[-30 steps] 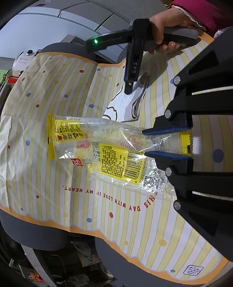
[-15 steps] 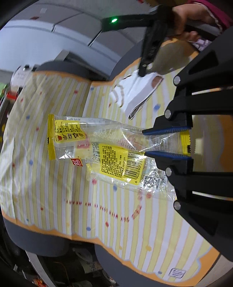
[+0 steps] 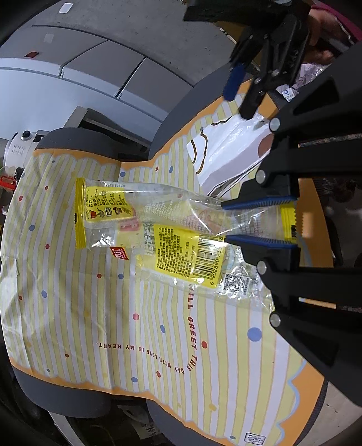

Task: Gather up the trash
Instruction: 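Grasp the white paper wrapper with the right gripper while the left gripper holds the snack wrapper, then carry both wrappers over the bin and release them into it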

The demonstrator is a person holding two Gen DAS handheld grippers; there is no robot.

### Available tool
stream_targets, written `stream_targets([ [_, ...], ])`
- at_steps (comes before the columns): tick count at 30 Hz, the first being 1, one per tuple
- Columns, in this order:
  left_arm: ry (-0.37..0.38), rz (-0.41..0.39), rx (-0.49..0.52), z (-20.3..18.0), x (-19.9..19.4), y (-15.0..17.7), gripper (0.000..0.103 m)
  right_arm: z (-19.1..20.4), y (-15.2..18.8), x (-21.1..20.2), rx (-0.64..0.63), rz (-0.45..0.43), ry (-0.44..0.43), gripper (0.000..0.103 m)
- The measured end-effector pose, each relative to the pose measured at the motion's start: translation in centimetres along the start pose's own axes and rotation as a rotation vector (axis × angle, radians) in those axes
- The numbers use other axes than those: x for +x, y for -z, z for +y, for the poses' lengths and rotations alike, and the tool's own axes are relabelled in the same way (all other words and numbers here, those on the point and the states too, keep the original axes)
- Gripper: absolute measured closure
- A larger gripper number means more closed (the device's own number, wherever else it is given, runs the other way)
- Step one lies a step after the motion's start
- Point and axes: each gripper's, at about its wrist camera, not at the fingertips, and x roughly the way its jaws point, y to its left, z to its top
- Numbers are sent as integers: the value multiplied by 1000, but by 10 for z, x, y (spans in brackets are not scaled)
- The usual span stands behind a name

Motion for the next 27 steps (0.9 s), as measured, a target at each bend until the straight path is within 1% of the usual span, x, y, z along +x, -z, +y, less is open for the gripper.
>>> stream_targets([
  [3, 0, 8, 6, -1, 0, 2, 86, 1, -8, 18, -41, -11, -16, 40],
  [5, 1, 10, 12, -2, -1, 2, 86, 1, -9, 34, -56, 28, -25, 42],
  [6, 3, 13, 15, -2, -1, 3, 86, 0, -7, 41, -59, 62, -16, 42],
  [12, 17, 17, 25, -5, 0, 5, 86, 3, 12, 23, -79, 60, -9, 42],
  [13, 20, 18, 26, -6, 0, 5, 86, 4, 15, 20, -79, 57, -7, 43],
  [14, 24, 18, 25, -6, 0, 5, 86, 4, 18, 17, -75, 49, 0, 56],
  [15, 27, 18, 24, -7, 0, 6, 86, 4, 20, 14, -70, 38, 8, 78],
  [17, 34, 23, 20, -7, 1, 6, 86, 0, 22, 11, -38, 23, 12, 96],
  [18, 40, 25, 20, -8, 0, 6, 86, -2, 21, 9, -14, 17, 17, 99],
  [19, 43, 23, 26, -10, -2, 6, 86, -3, 20, 6, -2, 5, 19, 99],
  [21, 54, 15, 37, -15, -6, 6, 86, -6, 15, -9, 32, -46, 24, 100],
  [22, 68, 11, 38, -18, -8, 5, 86, -10, 11, -24, 60, -87, 31, 100],
  [23, 87, 4, 41, -24, -11, 5, 86, -12, 10, -33, 71, -106, 39, 100],
  [25, 114, -10, 64, -37, -14, 5, 86, -17, 7, -57, 89, -153, 79, 100],
  [27, 155, -22, 103, -56, -17, 6, 86, -25, 9, -78, 109, -179, 112, 100],
])
